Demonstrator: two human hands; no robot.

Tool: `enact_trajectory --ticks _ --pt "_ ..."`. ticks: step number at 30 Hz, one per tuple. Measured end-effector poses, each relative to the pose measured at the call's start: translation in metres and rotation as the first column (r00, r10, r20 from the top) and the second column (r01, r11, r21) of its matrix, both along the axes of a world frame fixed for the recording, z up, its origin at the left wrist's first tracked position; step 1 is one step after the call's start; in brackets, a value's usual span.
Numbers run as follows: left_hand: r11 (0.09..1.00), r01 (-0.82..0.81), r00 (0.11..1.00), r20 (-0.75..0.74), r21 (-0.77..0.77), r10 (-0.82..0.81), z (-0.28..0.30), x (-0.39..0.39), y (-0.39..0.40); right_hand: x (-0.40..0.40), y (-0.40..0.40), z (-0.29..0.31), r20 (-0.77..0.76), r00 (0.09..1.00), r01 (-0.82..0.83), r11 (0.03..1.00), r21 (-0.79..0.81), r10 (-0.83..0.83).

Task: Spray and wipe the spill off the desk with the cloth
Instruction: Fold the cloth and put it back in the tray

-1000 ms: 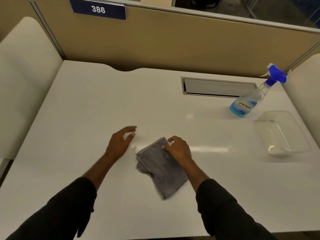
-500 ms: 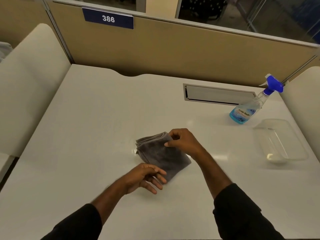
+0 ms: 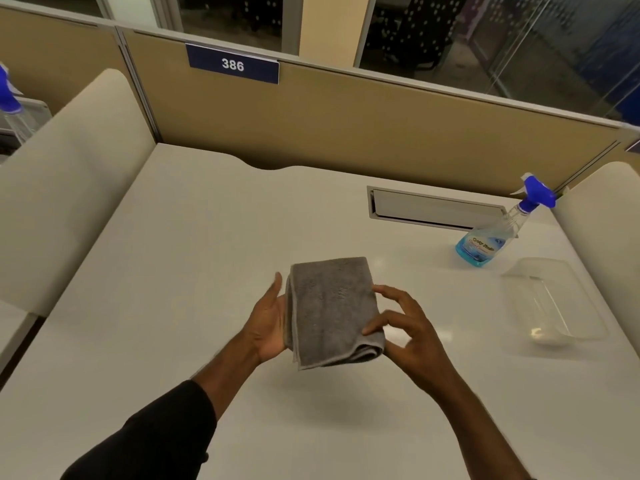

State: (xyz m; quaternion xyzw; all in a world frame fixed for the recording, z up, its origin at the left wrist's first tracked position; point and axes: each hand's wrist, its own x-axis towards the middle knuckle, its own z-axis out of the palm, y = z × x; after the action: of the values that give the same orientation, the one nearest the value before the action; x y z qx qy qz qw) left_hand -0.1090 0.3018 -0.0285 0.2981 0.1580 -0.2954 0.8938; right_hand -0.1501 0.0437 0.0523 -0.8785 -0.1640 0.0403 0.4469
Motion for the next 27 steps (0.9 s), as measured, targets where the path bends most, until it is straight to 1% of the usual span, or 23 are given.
enact_trajectory --ticks 2,4,5,6,7,8,9,11,13,15,17,19,20,21,23,24,25,27 --pt "0.994 0.01 0.998 0.062 0.112 -0.017 0.008 -0.002 -0.004 -0.009 -0.011 -0.012 -0.06 0.997 0.057 0.997 0.048 -0.055" --pt "0.985 -0.008 0.993 0.118 0.174 -0.013 0.012 -0.005 -0.009 -0.014 -0.018 -0.024 -0.139 0.976 0.19 0.97 0.15 -0.17" --pt "0.979 -0.021 0.989 0.146 0.204 -0.009 0.014 -0.005 -0.012 -0.014 -0.019 -0.028 -0.214 0.945 0.295 0.927 0.231 -0.248" --pt "0.972 -0.03 0.985 0.171 0.234 -0.011 0.016 -0.005 -0.014 -0.014 -0.018 -0.033 -0.311 0.899 0.405 0.858 0.315 -0.31" --pt "0.966 -0.032 0.982 0.191 0.257 -0.018 0.018 -0.004 -0.016 -0.012 -0.016 -0.037 -0.415 0.842 0.502 0.783 0.366 -0.345" --pt "0.963 -0.027 0.978 0.207 0.27 -0.03 0.02 -0.004 -0.018 -0.008 -0.014 -0.041 -0.516 0.782 0.574 0.728 0.375 -0.351" --pt "0.961 -0.019 0.975 0.22 0.274 -0.043 0.022 -0.004 -0.02 -0.005 -0.011 -0.043 -0.612 0.722 0.619 0.696 0.364 -0.322" --pt "0.962 -0.003 0.97 0.235 0.274 -0.064 0.027 -0.004 -0.022 0.002 -0.005 -0.049 -0.771 0.612 0.653 0.662 0.368 -0.175" --pt "0.965 0.022 0.967 0.239 0.261 -0.087 0.031 -0.004 -0.023 0.008 0.0 -0.051 -0.84 0.543 0.675 0.609 0.415 -0.029" --pt "0.967 0.053 0.968 0.226 0.251 -0.112 0.034 -0.003 -0.022 0.013 0.005 -0.051 -0.845 0.535 0.695 0.559 0.453 0.02" --pt "0.961 0.08 0.969 0.206 0.263 -0.137 0.034 -0.003 -0.02 0.018 0.009 -0.047 -0.834 0.552 0.707 0.528 0.471 0.003" --pt "0.939 0.089 0.971 0.182 0.331 -0.156 0.032 -0.002 -0.015 0.022 0.009 -0.045 -0.809 0.586 0.693 0.549 0.467 -0.052" --pt "0.913 0.091 0.969 0.177 0.397 -0.173 0.031 -0.001 -0.011 0.024 0.008 -0.044 -0.793 0.604 0.68 0.575 0.455 -0.086" --pt "0.868 0.09 0.963 0.181 0.488 -0.202 0.03 0.0 -0.008 0.026 0.007 -0.042 -0.777 0.62 0.665 0.601 0.444 -0.112" --pt "0.726 0.059 0.945 0.195 0.685 -0.261 0.028 0.003 -0.001 0.029 0.005 -0.041 -0.748 0.646 0.637 0.647 0.419 -0.151" --pt "0.663 0.029 0.942 0.202 0.748 -0.269 0.028 0.005 0.002 0.03 0.005 -0.039 -0.733 0.658 0.626 0.664 0.408 -0.17" --pt "0.629 0.001 0.943 0.209 0.777 -0.26 0.027 0.006 0.003 0.032 0.005 -0.038 -0.719 0.669 0.62 0.674 0.402 -0.186" --pt "0.614 -0.032 0.944 0.225 0.789 -0.24 0.029 0.01 0.005 0.034 0.006 -0.036 -0.701 0.685 0.614 0.677 0.405 -0.201"
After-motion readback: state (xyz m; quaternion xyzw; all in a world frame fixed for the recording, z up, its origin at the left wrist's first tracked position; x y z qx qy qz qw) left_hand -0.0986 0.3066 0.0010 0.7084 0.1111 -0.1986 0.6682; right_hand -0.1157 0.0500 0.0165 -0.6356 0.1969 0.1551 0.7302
